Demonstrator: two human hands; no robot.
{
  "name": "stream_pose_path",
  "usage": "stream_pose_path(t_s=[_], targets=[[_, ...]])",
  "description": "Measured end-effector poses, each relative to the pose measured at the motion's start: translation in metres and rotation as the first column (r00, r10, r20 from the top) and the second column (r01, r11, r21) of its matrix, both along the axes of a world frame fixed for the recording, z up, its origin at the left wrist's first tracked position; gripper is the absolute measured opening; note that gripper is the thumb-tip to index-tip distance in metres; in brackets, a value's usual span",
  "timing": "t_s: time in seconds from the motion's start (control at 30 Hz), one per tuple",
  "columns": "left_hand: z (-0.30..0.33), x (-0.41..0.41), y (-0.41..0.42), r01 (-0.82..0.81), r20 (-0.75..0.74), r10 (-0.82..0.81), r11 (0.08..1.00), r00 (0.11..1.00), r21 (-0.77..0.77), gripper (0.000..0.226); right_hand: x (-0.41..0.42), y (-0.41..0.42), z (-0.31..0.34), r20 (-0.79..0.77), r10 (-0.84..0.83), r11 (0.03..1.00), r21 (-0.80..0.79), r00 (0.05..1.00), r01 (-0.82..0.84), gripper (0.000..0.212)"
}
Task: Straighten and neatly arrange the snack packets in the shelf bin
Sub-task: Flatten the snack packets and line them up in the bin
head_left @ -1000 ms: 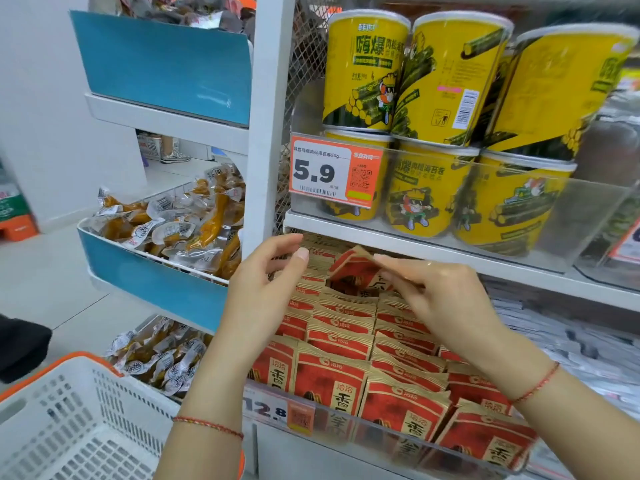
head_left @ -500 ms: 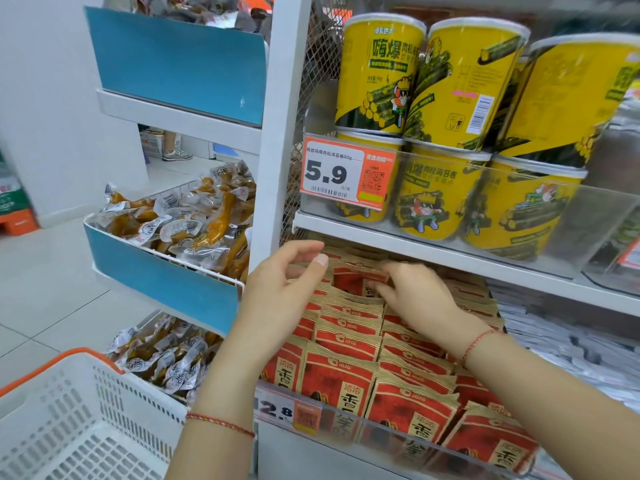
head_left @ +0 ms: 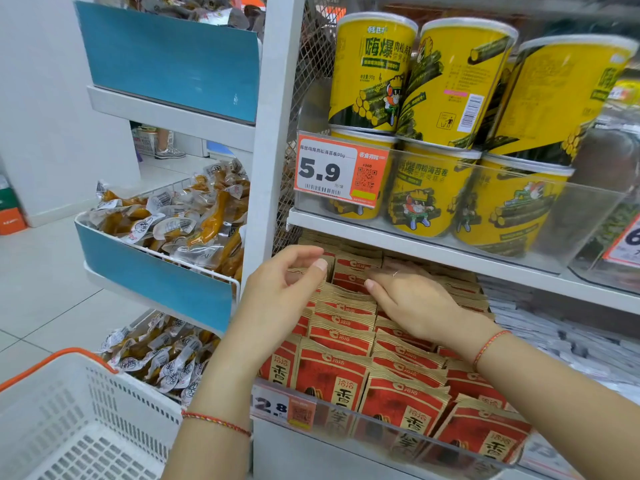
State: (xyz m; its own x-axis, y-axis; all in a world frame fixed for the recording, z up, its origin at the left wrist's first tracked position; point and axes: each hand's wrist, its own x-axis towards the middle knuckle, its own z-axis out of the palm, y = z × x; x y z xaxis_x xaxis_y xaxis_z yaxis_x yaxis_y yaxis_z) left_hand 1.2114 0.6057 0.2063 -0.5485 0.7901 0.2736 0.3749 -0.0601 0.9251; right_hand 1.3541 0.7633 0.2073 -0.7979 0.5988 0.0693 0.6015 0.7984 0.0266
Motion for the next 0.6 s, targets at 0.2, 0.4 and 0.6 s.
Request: stream_pose_path(t_s=[0.2, 0.4, 0.6], targets=[[-0.001, -0.001, 0.0, 0.009, -0.026, -0.009, 1.0, 1.0, -0.018, 0.018, -0.015, 0.014, 0.01, 0.045, -0.067, 0.989, -0.129, 0.997, 0.072, 0.048], [0.0, -0.002, 0.001, 0.051, -0.043, -0.054, 0.996, 0.998, -0.074, 0.019, -0.026, 0.026, 0.006, 0.064, -0.124, 0.97, -0.205, 0.99, 0.135, 0.044], [0.0, -0.004, 0.0, 0.085, -0.063, -0.094, 0.987, 0.994, -0.135, 0.027, -0.019, 0.022, 0.005, -0.083, -0.072, 0.985, -0.164, 0.994, 0.058, 0.048]])
